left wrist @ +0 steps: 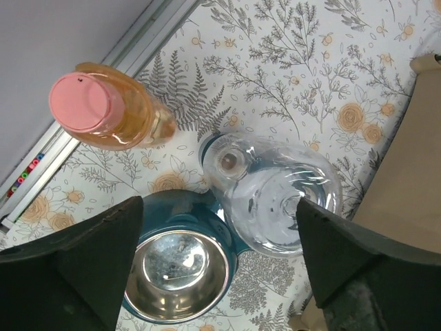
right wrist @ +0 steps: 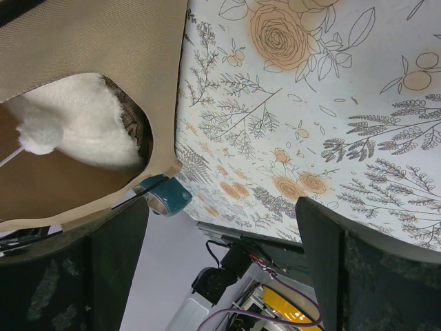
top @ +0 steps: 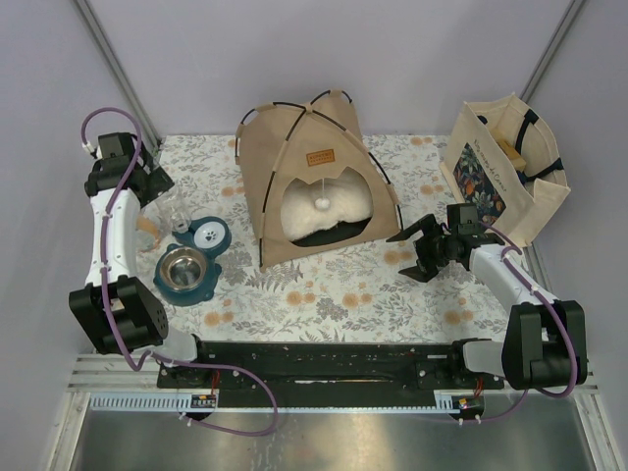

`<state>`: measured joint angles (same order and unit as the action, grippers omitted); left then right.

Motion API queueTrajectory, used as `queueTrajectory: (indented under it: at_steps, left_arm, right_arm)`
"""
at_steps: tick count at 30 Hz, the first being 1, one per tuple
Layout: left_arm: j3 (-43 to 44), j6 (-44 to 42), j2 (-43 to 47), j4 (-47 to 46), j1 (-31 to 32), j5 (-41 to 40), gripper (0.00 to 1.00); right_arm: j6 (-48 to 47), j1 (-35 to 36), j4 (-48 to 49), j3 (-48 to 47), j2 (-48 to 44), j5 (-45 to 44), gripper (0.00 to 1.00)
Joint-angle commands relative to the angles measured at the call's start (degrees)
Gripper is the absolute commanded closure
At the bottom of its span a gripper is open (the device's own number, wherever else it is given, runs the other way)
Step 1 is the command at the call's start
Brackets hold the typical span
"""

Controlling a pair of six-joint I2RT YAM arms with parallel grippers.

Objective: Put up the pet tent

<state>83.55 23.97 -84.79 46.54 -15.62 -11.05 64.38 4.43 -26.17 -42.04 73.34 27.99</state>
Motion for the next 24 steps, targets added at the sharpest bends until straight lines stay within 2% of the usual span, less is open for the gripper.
queueTrajectory:
  at_steps: [1, 12, 16, 24]
  left_arm:
    - [2.93, -0.85, 2.35, 3.64, -0.2, -0.46, 0.01]
    - [7.15, -0.67, 7.8, 5.75, -0.2, 1.64, 0.01]
    - [5.84, -0.85, 11.05, 5.93, -0.2, 7.78, 0.01]
    - [-5.39, 0.37, 20.88, 4.61, 1.46, 24.39, 0.01]
  right_arm:
    - [0.14, -0.12, 0.77, -1.99, -1.27, 0.31, 0.01]
    - [-1.88, -0.21, 0.42, -3.39, -1.44, 0.67, 0.0]
    - [-4.08, -0.12, -1.24, -4.1, -2.06, -0.21, 0.01]
    - [-13.47, -0.21, -11.52, -7.87, -6.62, -8.46, 0.0]
